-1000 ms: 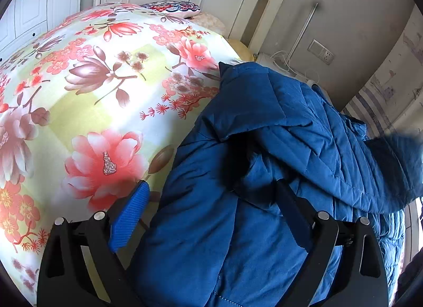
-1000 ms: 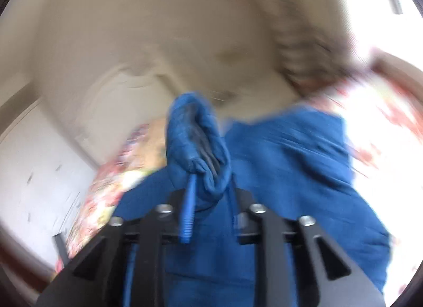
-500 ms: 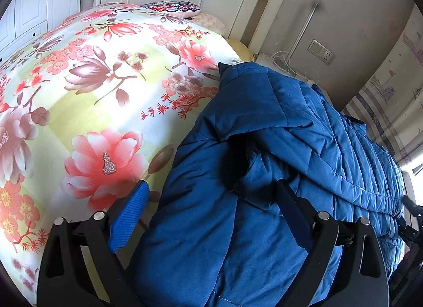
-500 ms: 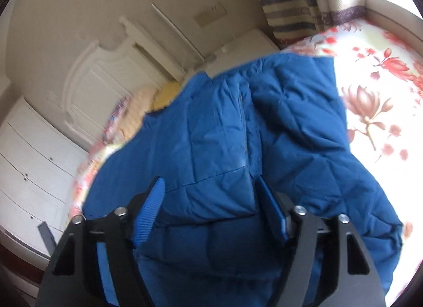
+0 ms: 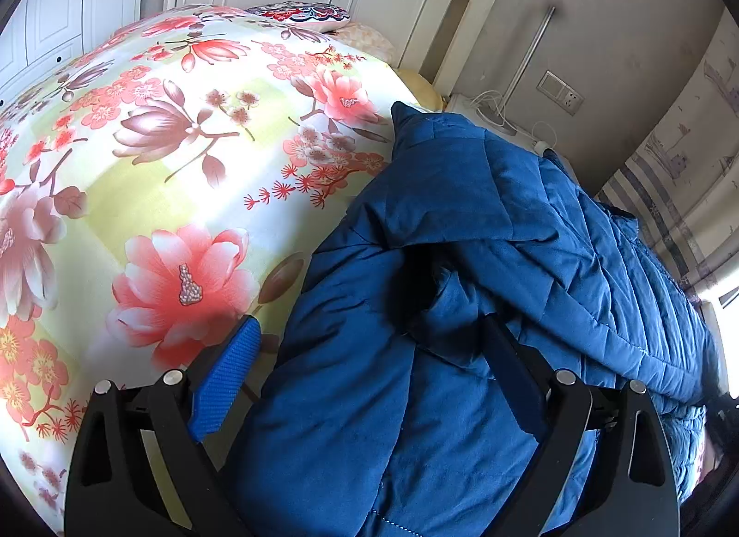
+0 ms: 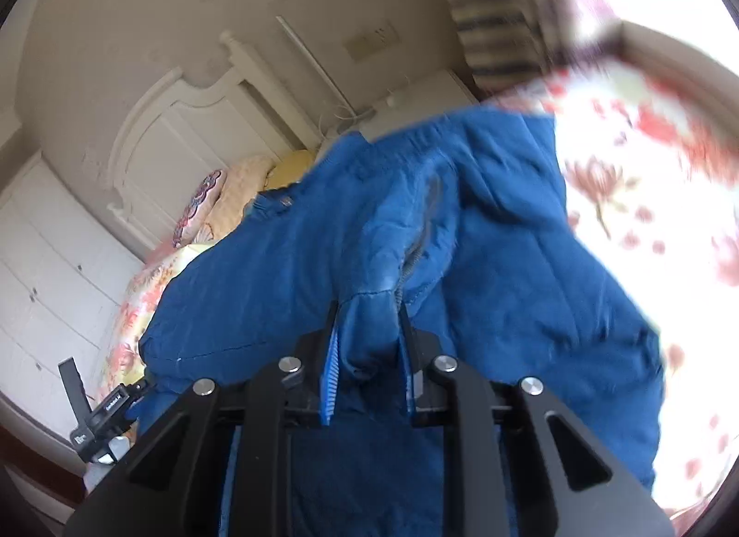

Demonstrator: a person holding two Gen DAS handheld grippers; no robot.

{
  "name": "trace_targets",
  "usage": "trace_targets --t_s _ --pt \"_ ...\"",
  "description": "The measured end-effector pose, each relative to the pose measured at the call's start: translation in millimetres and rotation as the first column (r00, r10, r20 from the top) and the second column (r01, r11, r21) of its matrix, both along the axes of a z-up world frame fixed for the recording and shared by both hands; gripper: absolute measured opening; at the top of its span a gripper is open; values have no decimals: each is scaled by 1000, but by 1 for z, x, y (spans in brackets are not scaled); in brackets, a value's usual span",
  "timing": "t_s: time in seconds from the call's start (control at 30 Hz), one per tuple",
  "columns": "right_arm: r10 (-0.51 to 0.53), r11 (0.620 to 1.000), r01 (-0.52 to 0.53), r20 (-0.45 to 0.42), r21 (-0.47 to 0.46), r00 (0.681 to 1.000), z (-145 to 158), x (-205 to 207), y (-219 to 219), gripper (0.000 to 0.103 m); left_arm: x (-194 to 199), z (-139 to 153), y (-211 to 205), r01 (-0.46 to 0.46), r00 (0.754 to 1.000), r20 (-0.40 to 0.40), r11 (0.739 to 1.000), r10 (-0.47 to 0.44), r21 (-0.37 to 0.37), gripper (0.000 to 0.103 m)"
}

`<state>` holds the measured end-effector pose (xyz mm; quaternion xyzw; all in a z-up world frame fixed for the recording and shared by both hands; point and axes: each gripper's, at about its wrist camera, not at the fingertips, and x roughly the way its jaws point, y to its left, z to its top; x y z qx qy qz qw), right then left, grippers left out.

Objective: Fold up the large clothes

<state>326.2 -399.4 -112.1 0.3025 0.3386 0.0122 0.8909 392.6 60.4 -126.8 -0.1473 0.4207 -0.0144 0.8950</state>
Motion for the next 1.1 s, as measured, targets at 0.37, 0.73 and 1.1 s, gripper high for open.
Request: trace_targets --t_s 0.37,0.73,1.1 --pt "-100 960 114 67 -256 993 50 -9 14 49 0 0 -2 1 1000 -3 1000 -1 11 91" --pt "76 862 -126 -120 -491 990 4 56 70 64 -14 15 17 -74 994 72 996 78 -51 91" --pt "93 866 -137 -114 -481 989 3 53 72 68 24 95 -97 209 961 151 966 -232 151 91"
